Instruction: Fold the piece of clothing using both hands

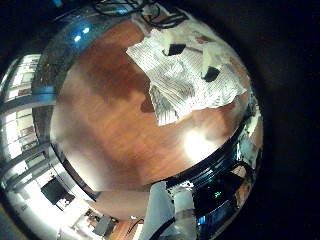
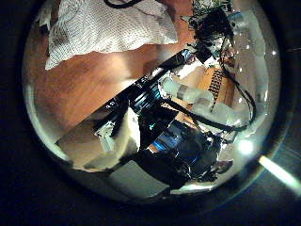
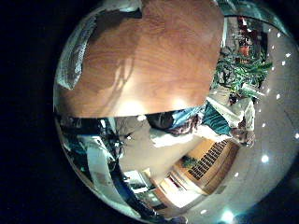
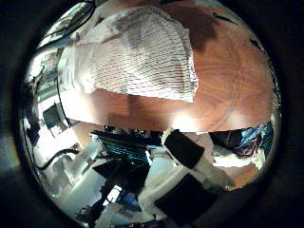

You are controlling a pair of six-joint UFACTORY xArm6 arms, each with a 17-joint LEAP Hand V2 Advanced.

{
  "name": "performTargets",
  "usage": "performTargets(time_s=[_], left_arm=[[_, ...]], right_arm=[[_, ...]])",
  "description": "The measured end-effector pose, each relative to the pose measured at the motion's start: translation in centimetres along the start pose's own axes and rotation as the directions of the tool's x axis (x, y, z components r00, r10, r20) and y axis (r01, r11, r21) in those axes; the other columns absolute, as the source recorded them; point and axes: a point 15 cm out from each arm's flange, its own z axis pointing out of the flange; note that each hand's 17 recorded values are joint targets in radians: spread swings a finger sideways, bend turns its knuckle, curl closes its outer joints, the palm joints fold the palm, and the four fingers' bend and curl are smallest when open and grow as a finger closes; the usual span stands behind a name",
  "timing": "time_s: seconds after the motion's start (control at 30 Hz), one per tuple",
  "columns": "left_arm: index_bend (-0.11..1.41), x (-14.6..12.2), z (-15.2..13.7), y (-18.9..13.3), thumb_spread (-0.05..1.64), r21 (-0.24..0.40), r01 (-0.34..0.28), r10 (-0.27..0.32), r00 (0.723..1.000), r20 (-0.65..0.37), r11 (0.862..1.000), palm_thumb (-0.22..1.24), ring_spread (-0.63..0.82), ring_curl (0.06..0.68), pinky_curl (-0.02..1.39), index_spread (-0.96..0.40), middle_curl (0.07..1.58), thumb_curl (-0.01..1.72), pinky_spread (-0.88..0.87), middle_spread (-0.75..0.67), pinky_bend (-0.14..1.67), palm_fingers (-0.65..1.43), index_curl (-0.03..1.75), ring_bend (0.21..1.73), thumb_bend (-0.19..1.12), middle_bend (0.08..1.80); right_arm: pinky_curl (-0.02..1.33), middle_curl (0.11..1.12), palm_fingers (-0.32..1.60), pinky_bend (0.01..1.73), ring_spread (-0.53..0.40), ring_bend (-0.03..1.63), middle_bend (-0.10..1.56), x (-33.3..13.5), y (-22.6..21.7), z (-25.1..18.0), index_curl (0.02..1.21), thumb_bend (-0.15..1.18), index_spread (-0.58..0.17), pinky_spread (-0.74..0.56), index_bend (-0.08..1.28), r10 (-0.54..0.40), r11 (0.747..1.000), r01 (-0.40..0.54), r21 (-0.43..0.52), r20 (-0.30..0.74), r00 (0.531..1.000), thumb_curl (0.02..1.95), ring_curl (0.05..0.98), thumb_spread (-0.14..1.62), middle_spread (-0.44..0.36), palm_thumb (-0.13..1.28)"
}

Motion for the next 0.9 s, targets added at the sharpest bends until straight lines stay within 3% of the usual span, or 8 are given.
performTargets(time_s=[0.3,0.43,0.6,0.77,0.9], left_arm=[[0.15,0.3,0.4,0.0,1.21,-0.001,0.002,-0.002,1.0,-0.015,1.0,0.4,0.24,0.268,0.41,0.05,0.41,0.32,0.42,0.22,0.4,0.07,0.32,0.72,-0.02,0.2],[0.15,0.1,0.8,-0.1,1.21,-0.009,0.004,-0.004,1.0,-0.019,1.0,0.4,0.25,0.265,0.4,0.05,0.41,0.32,0.42,0.22,0.4,0.08,0.31,0.72,-0.02,0.2],[0.16,0.3,0.9,-0.1,1.21,-0.016,-0.002,0.001,1.0,-0.02,1.0,0.4,0.25,0.262,0.39,0.05,0.4,0.32,0.42,0.22,0.41,0.08,0.31,0.71,-0.02,0.2],[0.16,0.3,1.1,-0.3,1.21,-0.018,-0.004,0.004,1.0,-0.019,1.0,0.39,0.25,0.26,0.38,0.05,0.4,0.32,0.42,0.22,0.41,0.09,0.3,0.71,-0.02,0.2],[0.18,0.1,2.4,-0.7,1.21,-0.048,0.002,-0.003,1.0,-0.027,0.999,0.4,0.24,0.252,0.37,0.04,0.4,0.32,0.42,0.18,0.38,0.14,0.32,0.7,-0.02,0.21]], right_arm=[[0.36,0.38,0.13,0.48,-0.026,0.58,0.29,-1.4,-2.0,2.8,0.33,-0.03,-0.376,0.25,0.16,-0.035,0.996,0.035,-0.078,0.002,0.999,0.3,0.283,1.08,-0.098,0.48],[0.34,0.39,0.23,0.44,-0.065,0.63,0.32,-2.6,-2.3,3.3,0.32,-0.02,-0.362,0.23,0.16,-0.066,0.994,0.065,-0.092,-0.008,0.998,0.31,0.287,1.07,-0.104,0.5],[0.33,0.42,0.53,0.49,-0.196,0.76,0.4,-2.4,-3.5,3.5,0.32,0.01,-0.362,0.04,0.18,-0.084,0.995,0.082,-0.061,-0.034,0.996,0.35,0.314,1.04,-0.188,0.64],[0.36,0.49,0.95,0.73,-0.32,0.88,0.53,-1.3,-3.7,3.6,0.36,0.0,-0.424,-0.36,0.2,-0.09,0.995,0.086,-0.057,-0.067,0.994,0.39,0.37,1.0,-0.292,0.75],[0.42,0.58,1.2,0.81,-0.345,0.96,0.66,0.1,-3.4,4.0,0.46,0.0,-0.481,-0.49,0.35,-0.065,0.996,0.061,-0.062,-0.068,0.996,0.42,0.432,0.99,-0.329,0.84]])
